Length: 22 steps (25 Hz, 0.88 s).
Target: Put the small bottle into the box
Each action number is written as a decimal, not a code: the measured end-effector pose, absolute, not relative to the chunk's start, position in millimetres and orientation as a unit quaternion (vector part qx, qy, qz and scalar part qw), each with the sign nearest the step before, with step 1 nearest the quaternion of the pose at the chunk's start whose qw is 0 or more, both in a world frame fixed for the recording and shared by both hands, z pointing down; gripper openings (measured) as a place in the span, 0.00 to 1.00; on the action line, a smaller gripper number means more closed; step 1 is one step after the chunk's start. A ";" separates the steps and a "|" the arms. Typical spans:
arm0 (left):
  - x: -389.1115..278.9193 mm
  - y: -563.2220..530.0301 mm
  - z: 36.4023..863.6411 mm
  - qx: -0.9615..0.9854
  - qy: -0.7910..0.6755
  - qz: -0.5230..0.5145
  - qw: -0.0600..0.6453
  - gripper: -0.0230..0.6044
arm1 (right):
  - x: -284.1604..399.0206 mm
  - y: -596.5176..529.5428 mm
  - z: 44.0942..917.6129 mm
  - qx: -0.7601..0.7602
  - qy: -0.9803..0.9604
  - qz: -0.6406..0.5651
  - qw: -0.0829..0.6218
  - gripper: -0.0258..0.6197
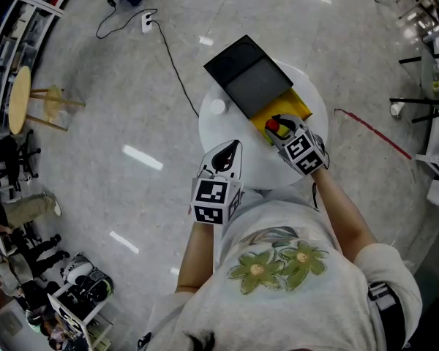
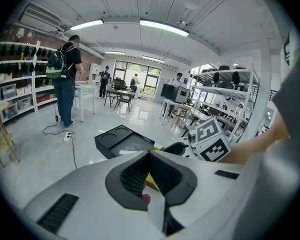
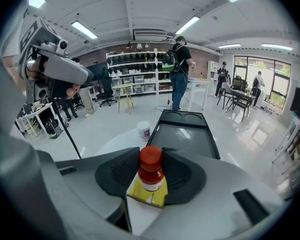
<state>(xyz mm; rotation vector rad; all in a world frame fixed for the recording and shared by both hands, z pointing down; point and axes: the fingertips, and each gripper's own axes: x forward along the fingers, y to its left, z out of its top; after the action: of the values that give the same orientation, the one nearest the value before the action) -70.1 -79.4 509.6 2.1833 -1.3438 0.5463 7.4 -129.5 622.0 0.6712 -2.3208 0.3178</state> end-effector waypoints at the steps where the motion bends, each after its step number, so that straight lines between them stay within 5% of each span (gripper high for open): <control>1: -70.0 -79.3 509.8 0.805 -0.496 0.201 0.258 0.04 | 7.9 -129.7 622.7 0.259 -0.893 0.124 0.346 0.27; 22: -70.6 -82.6 517.3 0.800 -0.497 0.210 0.263 0.04 | 11.7 -131.6 656.3 0.251 -0.884 0.141 0.369 0.27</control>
<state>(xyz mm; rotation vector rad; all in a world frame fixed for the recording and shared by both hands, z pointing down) -70.6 -82.6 517.3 2.1620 -1.3448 0.5665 11.7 -131.6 656.3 0.6446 -2.2676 0.3611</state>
